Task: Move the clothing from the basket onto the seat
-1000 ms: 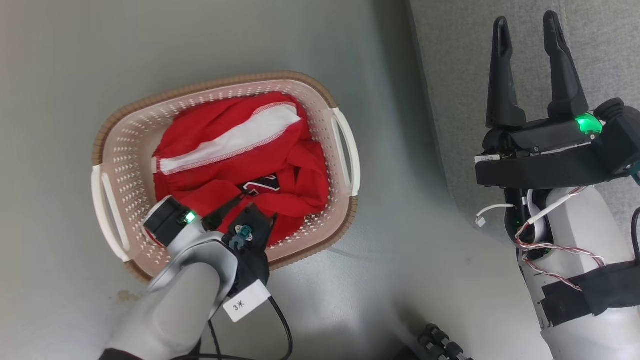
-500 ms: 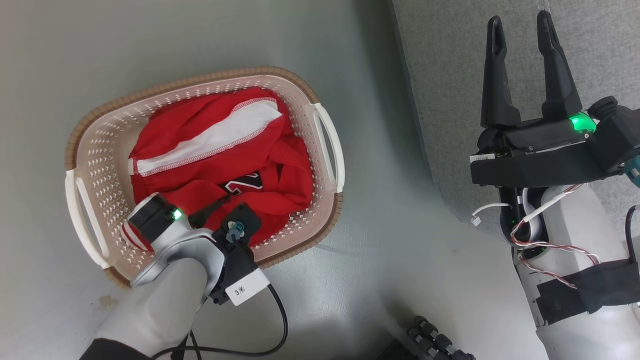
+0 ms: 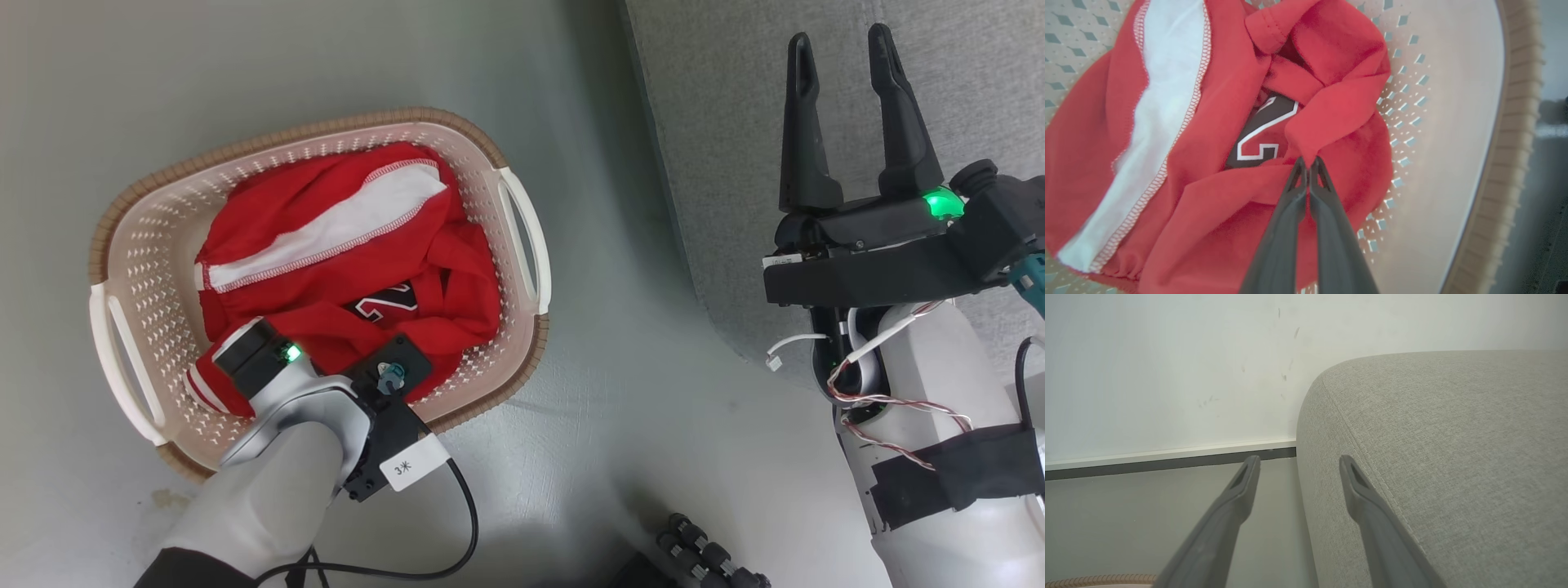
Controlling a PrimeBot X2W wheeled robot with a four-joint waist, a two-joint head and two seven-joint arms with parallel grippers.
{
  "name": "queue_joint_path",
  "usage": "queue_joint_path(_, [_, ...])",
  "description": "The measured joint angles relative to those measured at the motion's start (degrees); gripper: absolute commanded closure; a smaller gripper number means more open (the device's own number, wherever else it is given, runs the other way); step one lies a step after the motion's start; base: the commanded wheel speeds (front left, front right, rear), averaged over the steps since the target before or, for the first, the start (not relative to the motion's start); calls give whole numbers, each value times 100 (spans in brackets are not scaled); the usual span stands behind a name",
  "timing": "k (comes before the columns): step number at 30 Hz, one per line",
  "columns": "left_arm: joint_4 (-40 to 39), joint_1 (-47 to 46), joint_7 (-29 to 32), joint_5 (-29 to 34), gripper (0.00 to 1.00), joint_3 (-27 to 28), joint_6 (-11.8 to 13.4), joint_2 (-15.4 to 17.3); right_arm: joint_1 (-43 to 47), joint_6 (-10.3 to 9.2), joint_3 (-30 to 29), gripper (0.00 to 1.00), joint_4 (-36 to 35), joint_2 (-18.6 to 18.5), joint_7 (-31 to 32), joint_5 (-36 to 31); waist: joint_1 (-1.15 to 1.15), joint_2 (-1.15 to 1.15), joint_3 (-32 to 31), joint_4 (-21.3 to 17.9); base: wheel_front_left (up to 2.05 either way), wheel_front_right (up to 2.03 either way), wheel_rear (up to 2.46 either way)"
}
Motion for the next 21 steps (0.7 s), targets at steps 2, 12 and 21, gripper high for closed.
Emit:
queue_joint_path(2, [16, 0, -68, -1, 100, -8, -3, -31, 1, 0, -29, 0, 36, 5, 0, -1, 0, 0, -35, 6, 0, 0, 0])
queue_joint_path(12, [-71, 6, -604, -327, 100, 172, -3, -214, 24, 18, -215, 0, 263, -14, 0, -60, -1, 0, -308, 175, 0, 0, 0])
queue_joint_path(21, [-256, 71, -1058, -834, 100, 597, 4, -259, 203, 58, -305, 0, 504, -65, 0, -151, -1, 0, -749, 471, 0, 0, 0])
